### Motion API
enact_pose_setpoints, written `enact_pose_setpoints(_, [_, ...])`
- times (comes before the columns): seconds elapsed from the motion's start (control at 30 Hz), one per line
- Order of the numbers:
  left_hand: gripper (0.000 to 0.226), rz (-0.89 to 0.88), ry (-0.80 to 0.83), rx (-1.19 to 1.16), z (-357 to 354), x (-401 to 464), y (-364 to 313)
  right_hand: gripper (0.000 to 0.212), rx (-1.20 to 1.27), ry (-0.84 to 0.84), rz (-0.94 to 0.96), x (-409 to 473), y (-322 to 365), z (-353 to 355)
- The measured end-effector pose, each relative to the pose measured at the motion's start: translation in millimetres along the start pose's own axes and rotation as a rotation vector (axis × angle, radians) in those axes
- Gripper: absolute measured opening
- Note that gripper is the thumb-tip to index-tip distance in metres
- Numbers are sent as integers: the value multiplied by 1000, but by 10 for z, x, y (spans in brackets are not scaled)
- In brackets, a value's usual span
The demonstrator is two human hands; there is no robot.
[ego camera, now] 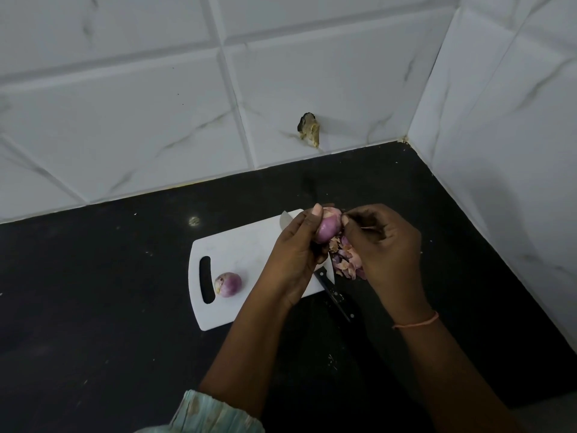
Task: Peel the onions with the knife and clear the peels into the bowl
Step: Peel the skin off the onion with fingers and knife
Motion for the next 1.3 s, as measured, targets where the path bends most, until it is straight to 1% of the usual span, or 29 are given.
enact_pose_setpoints(0.07, [37,14,3,1,8,-10,7,11,-13,12,-3,11,4,-15])
enact_pose_setpoints(0.13, [37,12,1,-7,29,-10,-4,14,54,47,-39,22,1,-40])
enact_pose_setpoints(0.2, [35,-15,-12,17,63,5,-24,22,125,113,-71,17,8,-86])
enact_pose_setpoints(0.27, [34,-13,-38,42,94,14,-35,28,133,144,-65,1,22,-109])
enact_pose_setpoints(0.43, [39,91,-99,23,109,20,29,21,56,55,-32,-20,15,-89])
enact_pose_setpoints(0.57, [41,124,-118,-2,121,40,61,15,31,1,16,-34,37,-88])
enact_pose_setpoints(0.7, [46,154,-121,-31,118,45,87,7,11,-36,20,-38,35,-70])
enact_pose_setpoints(0.87, [47,167,-151,-77,135,37,107,11,74,-57,-53,-84,67,-66])
enact_pose_setpoints(0.97, [38,132,-147,-84,132,23,65,14,92,-32,-84,-122,70,-115])
enact_pose_setpoints(1.03, [33,101,-117,-94,107,14,50,15,34,-42,-46,-121,80,-123])
enact_pose_setpoints(1.13, [33,55,-44,-82,58,-32,42,5,-72,-55,57,-111,173,-121])
enact_pose_setpoints(1.2, [31,35,-14,-75,61,-62,45,5,-180,-32,113,-104,233,-145])
enact_pose_setpoints(1.3, [36,8,-37,-34,131,-63,44,10,-336,43,92,-95,207,-205])
Point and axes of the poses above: each hand's wrist, its own x-axis towards the middle knuckle, its own z-axis out of the back of the hand, y = z × x, the point moved 6 cm from there along x, towards the middle knuckle, and after that the axes turned 2 degrees about y, right-handed, at the moved point
